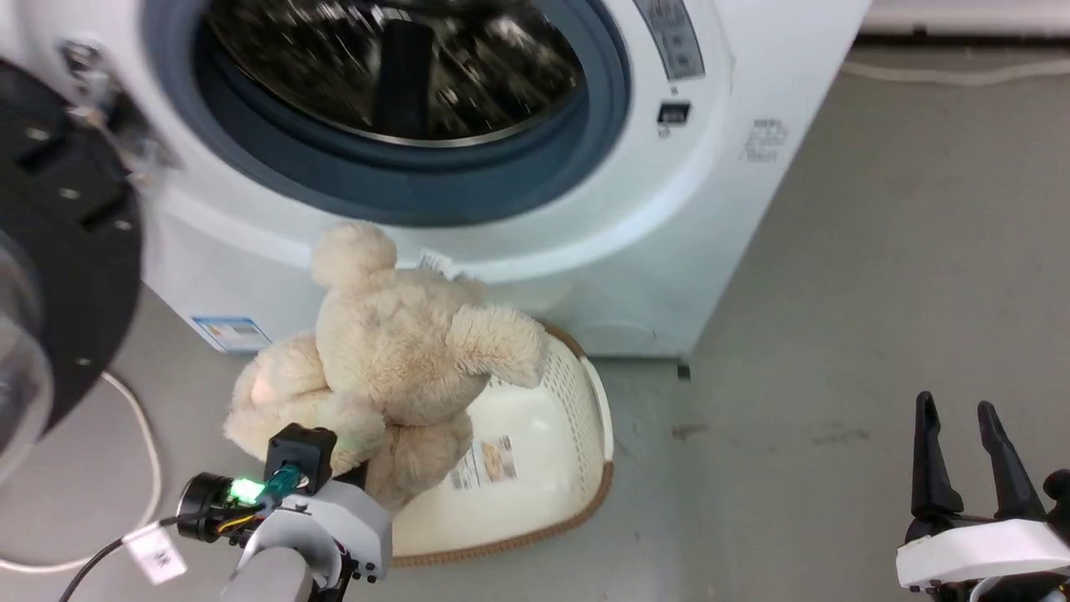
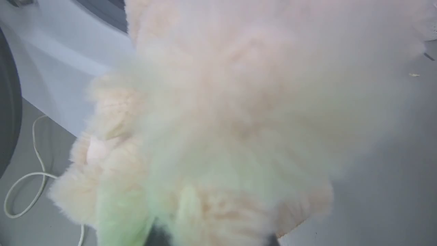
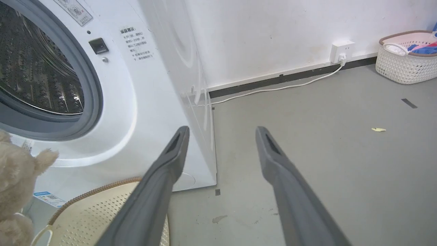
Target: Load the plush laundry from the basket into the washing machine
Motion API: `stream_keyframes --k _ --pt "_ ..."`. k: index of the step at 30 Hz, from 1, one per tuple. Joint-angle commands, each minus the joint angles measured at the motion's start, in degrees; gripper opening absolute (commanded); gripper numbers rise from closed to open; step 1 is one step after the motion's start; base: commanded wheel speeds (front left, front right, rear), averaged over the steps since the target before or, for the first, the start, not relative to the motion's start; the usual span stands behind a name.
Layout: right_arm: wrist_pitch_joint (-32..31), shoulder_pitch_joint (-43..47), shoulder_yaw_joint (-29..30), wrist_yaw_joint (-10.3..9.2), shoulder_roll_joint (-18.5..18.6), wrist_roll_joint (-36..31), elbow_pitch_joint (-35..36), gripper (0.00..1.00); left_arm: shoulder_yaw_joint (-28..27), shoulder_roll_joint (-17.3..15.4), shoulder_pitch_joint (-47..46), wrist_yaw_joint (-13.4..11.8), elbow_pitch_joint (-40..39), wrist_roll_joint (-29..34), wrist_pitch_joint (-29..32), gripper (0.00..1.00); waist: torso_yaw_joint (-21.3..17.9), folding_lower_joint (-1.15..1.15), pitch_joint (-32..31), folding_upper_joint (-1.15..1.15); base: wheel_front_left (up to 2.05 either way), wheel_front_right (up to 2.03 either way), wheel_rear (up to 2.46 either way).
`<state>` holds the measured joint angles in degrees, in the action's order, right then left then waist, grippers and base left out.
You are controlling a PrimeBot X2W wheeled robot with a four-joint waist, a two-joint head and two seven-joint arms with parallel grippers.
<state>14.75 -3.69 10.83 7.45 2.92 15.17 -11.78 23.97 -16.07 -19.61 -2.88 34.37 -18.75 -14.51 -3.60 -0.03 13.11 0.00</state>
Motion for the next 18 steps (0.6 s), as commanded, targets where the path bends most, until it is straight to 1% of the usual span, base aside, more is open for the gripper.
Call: stream_keyframes --k 1,5,8,9,12,18 --pt "0.2 0.8 0.0 0.03 0.0 0.1 -0.2 1.00 -0.7 -0.3 0.8 -0.2 -2.2 0.5 -0.5 0.00 1.4 0.03 -2.3 0.00 0.00 0.00 0.00" --pt "0.2 0.8 -0.7 0.03 0.0 0.5 0.1 1.00 -2.8 -1.5 2.3 -0.5 -8.9 1.5 -0.5 0.00 0.8 0.03 -2.0 0.00 0.00 0.00 0.00" --pt "0.2 0.3 -1.9 0.03 0.0 0.8 0.4 1.00 -4.3 -2.0 1.5 -0.8 -12.4 1.3 -0.5 0.00 -0.4 0.03 -0.6 0.00 0.00 0.00 0.00" --pt "0.2 -0.4 -2.6 0.03 0.0 1.1 0.7 1.00 -4.9 -2.5 -1.4 -0.6 -14.8 0.8 0.5 0.00 -1.7 0.03 1.4 0.00 0.00 0.00 0.00" --pt "0.2 -1.5 -3.5 0.03 0.0 1.5 1.1 1.00 -5.5 -3.6 -6.0 0.0 -17.1 0.6 3.4 0.00 -3.5 0.03 4.5 0.00 0.00 0.00 0.00" --pt "0.2 -4.2 -4.5 0.03 0.0 2.6 1.8 1.00 -7.1 -6.1 -17.3 0.7 -19.5 0.4 9.9 0.00 -7.2 0.03 11.2 0.00 0.00 0.00 0.00"
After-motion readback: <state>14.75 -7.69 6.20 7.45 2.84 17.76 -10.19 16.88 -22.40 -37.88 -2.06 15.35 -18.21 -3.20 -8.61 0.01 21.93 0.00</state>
